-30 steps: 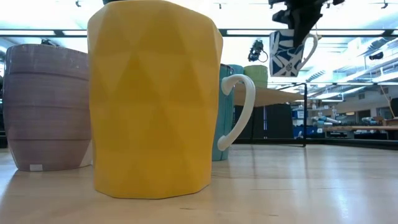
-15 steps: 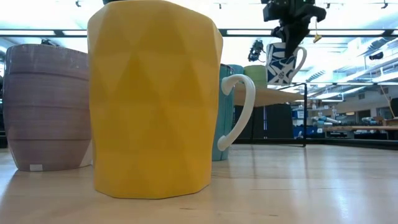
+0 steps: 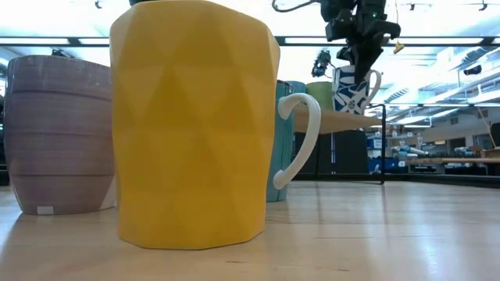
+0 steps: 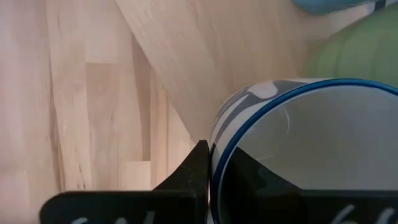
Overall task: Place coffee mugs
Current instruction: Put the white mug on the shelf
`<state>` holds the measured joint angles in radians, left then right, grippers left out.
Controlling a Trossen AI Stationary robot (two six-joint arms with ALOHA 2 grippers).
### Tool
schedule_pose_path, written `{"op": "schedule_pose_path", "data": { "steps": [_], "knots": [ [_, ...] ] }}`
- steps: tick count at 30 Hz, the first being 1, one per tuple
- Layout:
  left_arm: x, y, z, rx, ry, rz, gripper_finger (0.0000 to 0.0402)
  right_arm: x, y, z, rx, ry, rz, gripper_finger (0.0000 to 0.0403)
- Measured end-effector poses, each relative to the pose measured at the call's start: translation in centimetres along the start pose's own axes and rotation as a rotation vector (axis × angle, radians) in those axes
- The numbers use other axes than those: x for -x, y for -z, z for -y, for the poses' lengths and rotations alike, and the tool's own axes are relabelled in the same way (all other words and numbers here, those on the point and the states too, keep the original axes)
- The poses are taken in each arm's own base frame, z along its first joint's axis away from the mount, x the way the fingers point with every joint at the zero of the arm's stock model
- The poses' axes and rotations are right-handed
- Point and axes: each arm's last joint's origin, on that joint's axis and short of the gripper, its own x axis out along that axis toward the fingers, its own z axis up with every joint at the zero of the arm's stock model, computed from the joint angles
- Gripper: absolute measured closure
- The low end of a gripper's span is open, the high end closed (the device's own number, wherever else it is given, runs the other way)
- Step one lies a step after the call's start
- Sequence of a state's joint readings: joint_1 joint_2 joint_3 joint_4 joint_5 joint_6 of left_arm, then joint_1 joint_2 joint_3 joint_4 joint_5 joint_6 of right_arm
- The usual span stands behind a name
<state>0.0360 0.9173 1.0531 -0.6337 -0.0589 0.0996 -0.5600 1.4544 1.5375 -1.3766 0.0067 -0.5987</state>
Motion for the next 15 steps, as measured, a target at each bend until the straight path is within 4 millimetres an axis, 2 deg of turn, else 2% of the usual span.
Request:
{"op": "schedule_pose_path", "data": {
  "steps": [5,15],
  "knots": [
    [0.0,-0.01,0.0,0.001,0.0,0.001,0.026,-0.11,0.28,0.49,-0.025,0.007,0.0,0.0343],
    [0.0,-0.01,0.0,0.006,0.0,0.001,0.026,-0.12,0.11,0.8,-0.082,0.049,0.012,0.0336]
  ]
}}
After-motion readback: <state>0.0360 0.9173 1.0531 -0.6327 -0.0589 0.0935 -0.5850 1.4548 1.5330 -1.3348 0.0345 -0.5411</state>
